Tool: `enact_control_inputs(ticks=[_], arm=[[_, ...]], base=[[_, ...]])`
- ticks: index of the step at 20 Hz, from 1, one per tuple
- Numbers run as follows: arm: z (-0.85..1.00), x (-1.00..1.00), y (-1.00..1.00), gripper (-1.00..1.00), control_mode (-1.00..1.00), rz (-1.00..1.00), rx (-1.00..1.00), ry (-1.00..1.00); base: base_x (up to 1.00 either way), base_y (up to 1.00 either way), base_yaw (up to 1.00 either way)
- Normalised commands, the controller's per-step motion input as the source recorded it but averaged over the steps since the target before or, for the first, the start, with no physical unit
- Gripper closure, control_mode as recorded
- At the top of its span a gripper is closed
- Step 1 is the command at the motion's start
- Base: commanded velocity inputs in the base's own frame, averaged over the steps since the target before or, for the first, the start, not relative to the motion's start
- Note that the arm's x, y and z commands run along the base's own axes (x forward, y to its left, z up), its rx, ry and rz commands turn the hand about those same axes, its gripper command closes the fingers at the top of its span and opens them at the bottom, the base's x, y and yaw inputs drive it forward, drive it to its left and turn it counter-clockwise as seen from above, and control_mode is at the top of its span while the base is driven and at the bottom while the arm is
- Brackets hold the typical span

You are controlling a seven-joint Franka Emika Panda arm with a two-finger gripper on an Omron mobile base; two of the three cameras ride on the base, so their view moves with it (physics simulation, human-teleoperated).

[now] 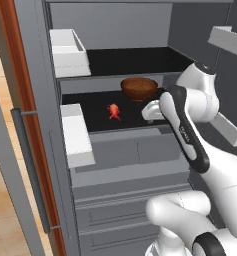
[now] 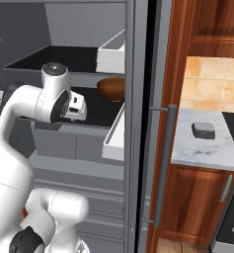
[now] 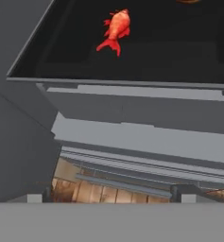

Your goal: Take the fish from the fridge and place it on the digital scale on the counter by the fridge. Wait a few seconds for a reading, then move it to the plate on the dining counter.

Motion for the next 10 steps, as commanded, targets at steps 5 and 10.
enact_control_inputs(ticks=[5,10], arm=[[0.00,0.18,0.35,-1.00,-1.00,0.00,0.05,0.00],[0.00,0.82,0.35,-1.00,-1.00,0.00,0.00,0.01]], base=[[0.00,0.00,0.00],[0.00,0.00,0.00]])
